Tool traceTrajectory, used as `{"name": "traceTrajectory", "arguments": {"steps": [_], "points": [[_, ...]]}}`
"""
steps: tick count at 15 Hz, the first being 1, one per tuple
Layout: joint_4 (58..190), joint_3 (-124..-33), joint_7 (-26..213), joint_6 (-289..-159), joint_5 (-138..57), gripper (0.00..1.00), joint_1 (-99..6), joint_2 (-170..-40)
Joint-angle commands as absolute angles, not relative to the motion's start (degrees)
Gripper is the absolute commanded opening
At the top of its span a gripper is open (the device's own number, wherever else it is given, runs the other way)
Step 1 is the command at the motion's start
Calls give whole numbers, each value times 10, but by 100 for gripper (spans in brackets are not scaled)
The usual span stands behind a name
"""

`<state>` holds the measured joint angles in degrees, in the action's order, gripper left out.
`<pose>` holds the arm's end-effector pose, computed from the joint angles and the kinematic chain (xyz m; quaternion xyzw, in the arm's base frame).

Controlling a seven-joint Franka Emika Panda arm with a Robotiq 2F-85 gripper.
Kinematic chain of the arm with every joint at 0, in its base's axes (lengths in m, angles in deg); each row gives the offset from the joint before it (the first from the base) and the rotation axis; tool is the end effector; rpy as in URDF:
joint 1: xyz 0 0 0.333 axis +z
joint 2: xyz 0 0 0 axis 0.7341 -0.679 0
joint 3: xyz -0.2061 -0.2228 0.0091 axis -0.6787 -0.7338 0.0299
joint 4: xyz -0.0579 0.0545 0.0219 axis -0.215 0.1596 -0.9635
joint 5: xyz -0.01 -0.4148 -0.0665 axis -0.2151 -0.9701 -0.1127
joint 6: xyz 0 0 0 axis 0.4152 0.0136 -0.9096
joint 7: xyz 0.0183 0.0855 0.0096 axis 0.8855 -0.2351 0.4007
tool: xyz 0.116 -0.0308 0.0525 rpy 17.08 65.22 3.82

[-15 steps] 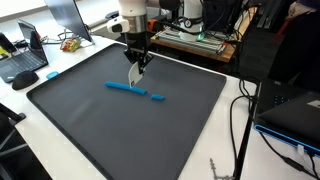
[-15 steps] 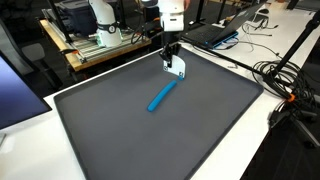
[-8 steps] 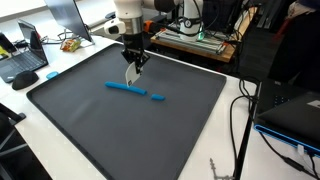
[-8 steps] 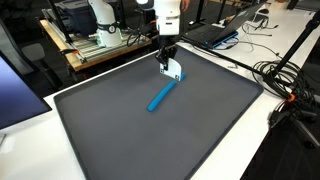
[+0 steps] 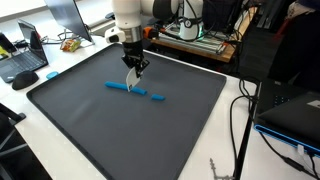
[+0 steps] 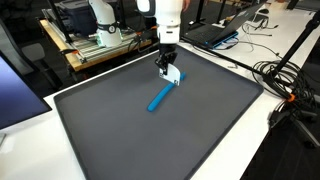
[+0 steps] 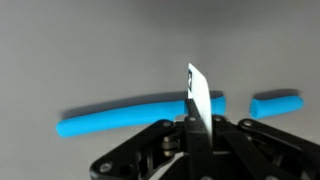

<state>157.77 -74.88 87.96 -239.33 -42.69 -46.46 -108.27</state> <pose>0.5731 0.0054 0.1667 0.9981 0.0502 0.0287 0.0232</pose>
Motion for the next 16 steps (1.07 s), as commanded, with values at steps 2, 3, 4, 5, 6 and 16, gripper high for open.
{"name": "traceTrajectory", "arguments": {"steps": [2, 3, 4, 5, 6, 16], "points": [[1547, -757, 890, -2381, -439, 1, -457, -1112], [1544, -757, 890, -2380, -439, 1, -456, -1116], [1542, -758, 891, -2378, -440, 1, -455, -1121], [1540, -760, 892, -2378, -442, 1, -453, -1125], [1537, -760, 893, -2375, -444, 1, -452, -1130], [1529, -751, 881, -2383, -432, 1, -457, -1168]]}}
